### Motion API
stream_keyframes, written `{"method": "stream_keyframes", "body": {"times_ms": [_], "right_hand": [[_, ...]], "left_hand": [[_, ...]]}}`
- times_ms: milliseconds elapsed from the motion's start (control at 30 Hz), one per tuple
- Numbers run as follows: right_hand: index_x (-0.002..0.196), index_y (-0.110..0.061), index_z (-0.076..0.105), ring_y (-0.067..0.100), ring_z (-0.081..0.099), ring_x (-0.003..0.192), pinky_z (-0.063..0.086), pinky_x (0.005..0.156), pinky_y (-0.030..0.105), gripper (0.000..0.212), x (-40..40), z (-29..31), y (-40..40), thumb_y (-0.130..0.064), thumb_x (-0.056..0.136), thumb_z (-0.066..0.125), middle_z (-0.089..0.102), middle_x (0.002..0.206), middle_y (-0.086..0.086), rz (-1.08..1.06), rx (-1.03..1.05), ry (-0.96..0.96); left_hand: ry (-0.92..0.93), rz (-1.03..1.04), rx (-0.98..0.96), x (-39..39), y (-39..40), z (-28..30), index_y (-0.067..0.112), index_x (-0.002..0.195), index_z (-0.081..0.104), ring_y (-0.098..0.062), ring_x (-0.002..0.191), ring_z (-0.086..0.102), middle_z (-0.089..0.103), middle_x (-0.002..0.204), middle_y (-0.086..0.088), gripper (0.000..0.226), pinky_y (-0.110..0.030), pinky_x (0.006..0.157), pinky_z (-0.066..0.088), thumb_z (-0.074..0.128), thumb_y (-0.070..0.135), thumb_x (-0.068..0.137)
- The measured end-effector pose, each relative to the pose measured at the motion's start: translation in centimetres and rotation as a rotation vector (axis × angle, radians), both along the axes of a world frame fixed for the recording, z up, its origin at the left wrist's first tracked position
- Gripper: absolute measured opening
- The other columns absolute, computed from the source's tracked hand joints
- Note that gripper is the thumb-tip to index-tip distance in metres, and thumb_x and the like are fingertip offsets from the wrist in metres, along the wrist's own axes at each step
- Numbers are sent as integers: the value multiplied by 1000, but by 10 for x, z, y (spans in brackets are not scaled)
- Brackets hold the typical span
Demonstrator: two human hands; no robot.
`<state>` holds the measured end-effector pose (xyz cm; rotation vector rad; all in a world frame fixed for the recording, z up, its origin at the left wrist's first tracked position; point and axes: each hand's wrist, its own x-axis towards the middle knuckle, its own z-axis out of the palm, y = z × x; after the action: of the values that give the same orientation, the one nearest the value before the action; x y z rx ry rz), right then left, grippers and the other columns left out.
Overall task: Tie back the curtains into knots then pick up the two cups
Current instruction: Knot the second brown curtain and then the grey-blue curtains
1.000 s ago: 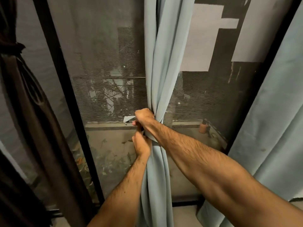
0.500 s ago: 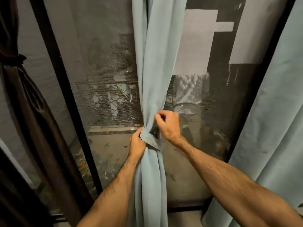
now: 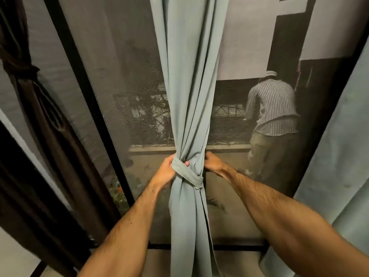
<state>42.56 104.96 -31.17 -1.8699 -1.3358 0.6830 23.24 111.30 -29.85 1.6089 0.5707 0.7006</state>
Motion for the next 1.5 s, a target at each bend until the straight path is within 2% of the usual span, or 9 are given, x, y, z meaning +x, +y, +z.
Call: {"method": "stream_keyframes", "body": {"times_ms": [133,333,500,600,833,1000,1267,1433,1500], "right_hand": [[88,-6,65,30,73,68,57,55,31,25,6,19,-28,-5,104,46,70,74,12,-97,54,-59],[97,-12,47,30,70,63,61,53,48,5,12,40,-51,-11,101,50,68,81,13,-195,93,-352],[92,-18,71,25,71,74,57,73,36,7,-14,62,-60,-22,91,66,74,80,6,-260,386,-404],[101,-13,78,23,70,90,47,81,28,16,-36,63,-58,-19,88,70,78,96,7,-231,440,-415],[113,-14,74,31,70,100,53,87,29,28,-48,45,-50,-12,90,58,76,109,11,-168,222,-368],[120,-11,71,21,62,97,39,80,20,42,-46,59,-56,-1,81,59,73,115,9,-19,48,-299],[118,-19,64,33,67,103,57,90,43,51,-46,52,-43,-38,73,76,70,113,10,-33,-54,-513],[127,-13,56,44,64,109,55,94,48,42,-44,45,-32,-19,85,57,67,121,20,-48,-69,-529],[133,-10,53,40,63,114,53,97,42,48,-39,43,-29,-17,87,64,68,125,18,-11,-70,-467]], "left_hand": [[51,155,121,8,-3,4,6,123,64,5,89,69,71,111,3,31,-9,80,51,68,1,93],[5,353,178,33,-8,5,10,124,63,0,86,63,68,103,4,29,-3,74,48,54,-2,100],[51,424,205,47,-11,-3,13,122,66,-21,103,67,69,111,1,27,-31,93,53,56,6,98],[77,432,201,49,-23,1,14,124,65,-17,101,63,67,111,1,27,-28,88,48,57,10,98],[73,429,111,45,-35,4,13,127,63,-15,101,59,64,107,1,30,-15,78,43,54,17,99],[106,412,85,40,-30,8,15,118,65,-23,102,63,66,103,-2,47,-27,89,46,48,24,76],[175,417,36,46,-25,13,31,86,65,-17,93,67,67,79,17,34,-29,84,53,62,-1,76],[164,267,78,44,-25,20,20,124,63,-14,100,66,70,111,0,38,-22,86,50,63,5,90],[154,174,70,40,-25,23,16,124,62,-6,82,69,71,104,-2,36,-16,72,55,61,-1,92]]}}
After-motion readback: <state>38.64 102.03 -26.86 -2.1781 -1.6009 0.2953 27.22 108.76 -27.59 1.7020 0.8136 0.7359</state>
